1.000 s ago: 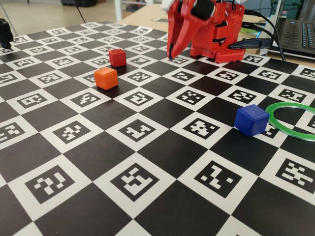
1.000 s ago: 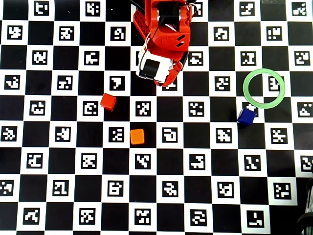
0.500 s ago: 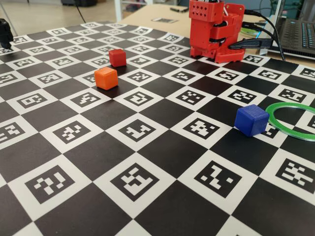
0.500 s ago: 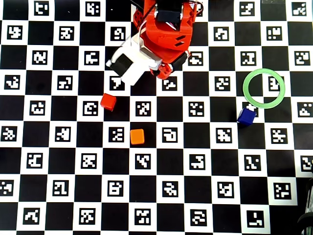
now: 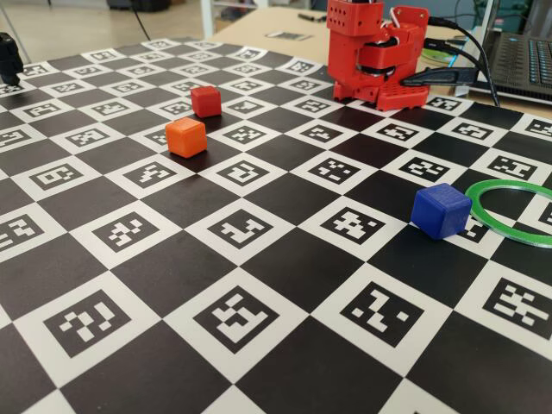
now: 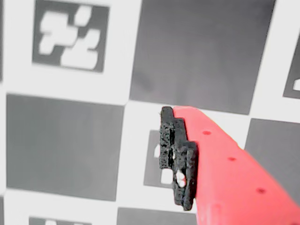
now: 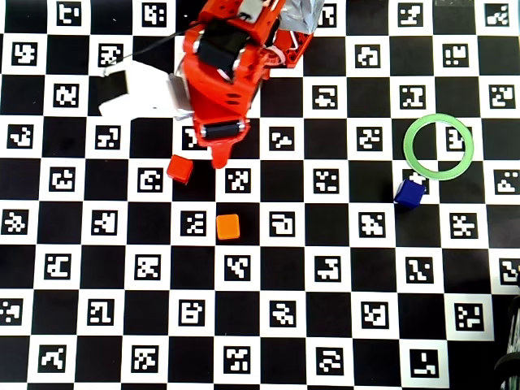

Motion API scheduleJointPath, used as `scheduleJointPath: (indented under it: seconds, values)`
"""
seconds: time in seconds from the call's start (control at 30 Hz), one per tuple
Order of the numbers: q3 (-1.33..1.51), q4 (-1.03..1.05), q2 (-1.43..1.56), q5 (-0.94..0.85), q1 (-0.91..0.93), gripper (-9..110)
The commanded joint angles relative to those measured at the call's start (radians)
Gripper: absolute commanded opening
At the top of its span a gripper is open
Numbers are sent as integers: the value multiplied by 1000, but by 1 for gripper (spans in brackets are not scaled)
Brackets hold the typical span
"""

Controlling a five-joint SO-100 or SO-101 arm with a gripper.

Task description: Grab the red cube then put it in the green circle then put the blue cube on top and finally the orange cube on top

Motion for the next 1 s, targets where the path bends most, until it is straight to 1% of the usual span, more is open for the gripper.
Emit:
scheduleJointPath:
  seconds: [0.0,0.23,0.47,0.7,0.97]
  values:
    - [-34,41,2,5,55,45]
    - [156,-141,-32,20,74,47]
    - [345,-413,-97,-8,89,48]
    - [394,-558,-201,-18,112,49]
    - [413,-663,-296,-21,109,49]
